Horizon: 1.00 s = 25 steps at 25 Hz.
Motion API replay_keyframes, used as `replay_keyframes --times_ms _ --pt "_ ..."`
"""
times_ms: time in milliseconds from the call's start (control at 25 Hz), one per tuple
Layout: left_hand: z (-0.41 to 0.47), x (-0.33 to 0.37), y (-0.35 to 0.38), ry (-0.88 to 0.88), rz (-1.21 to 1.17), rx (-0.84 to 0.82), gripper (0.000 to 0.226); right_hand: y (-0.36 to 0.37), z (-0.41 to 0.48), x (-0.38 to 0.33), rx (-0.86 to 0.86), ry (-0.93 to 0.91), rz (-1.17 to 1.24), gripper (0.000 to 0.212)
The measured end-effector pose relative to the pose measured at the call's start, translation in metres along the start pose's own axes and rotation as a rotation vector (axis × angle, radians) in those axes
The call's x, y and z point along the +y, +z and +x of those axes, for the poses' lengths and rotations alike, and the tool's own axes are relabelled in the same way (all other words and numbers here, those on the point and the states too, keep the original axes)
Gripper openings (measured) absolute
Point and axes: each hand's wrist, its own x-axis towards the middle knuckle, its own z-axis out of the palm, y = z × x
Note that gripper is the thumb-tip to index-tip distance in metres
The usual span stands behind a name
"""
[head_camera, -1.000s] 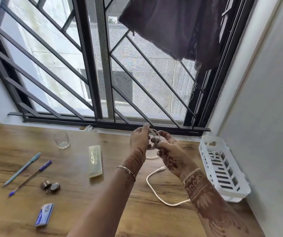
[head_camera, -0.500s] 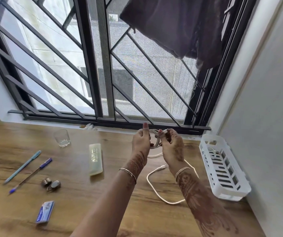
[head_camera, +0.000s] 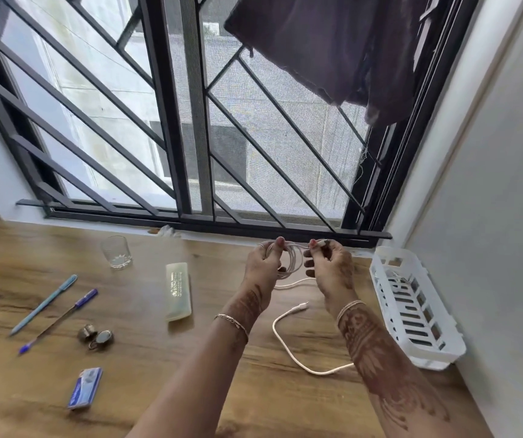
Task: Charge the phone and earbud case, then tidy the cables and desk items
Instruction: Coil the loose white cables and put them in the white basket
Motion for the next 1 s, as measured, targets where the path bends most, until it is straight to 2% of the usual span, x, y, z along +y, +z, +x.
replay_keyframes --times_ms 80,160,360,520,680,760,800,920,1000 --pt "0.0 -0.001 0.003 -0.069 -0.118 0.002 0.024 -0.002 -0.004 -0.001 -0.067 0.158 0.179 0.01" --pt "0.0 -0.001 0.006 -0.102 -0.211 -0.023 0.024 -0.003 -0.009 0.001 -0.097 0.238 0.276 0.012" --pt "0.002 -0.002 0.011 -0.14 -0.309 -0.046 0.023 0.004 -0.013 0.002 -0.111 0.19 0.178 0.015" --pt "0.005 -0.007 0.008 -0.112 -0.26 -0.045 0.029 0.002 -0.014 0.002 -0.208 0.202 0.259 0.012" --pt "0.006 -0.007 0.004 -0.106 -0.262 -0.007 0.034 -0.002 -0.019 -0.005 -0.39 0.28 0.297 0.027" --pt "0.005 -0.007 0.003 -0.087 -0.234 -0.007 0.037 -0.004 -0.021 -0.008 -0.457 0.268 0.232 0.016" --pt "0.005 -0.008 0.003 -0.078 -0.21 -0.006 0.039 -0.005 -0.022 -0.008 -0.472 0.268 0.207 0.005" --pt "0.004 -0.009 0.004 -0.055 -0.18 -0.048 0.043 -0.005 -0.02 -0.007 -0.47 0.305 0.208 0.019" --pt "0.005 -0.009 0.005 -0.027 -0.156 -0.112 0.039 -0.005 -0.018 -0.007 -0.485 0.332 0.257 0.02"
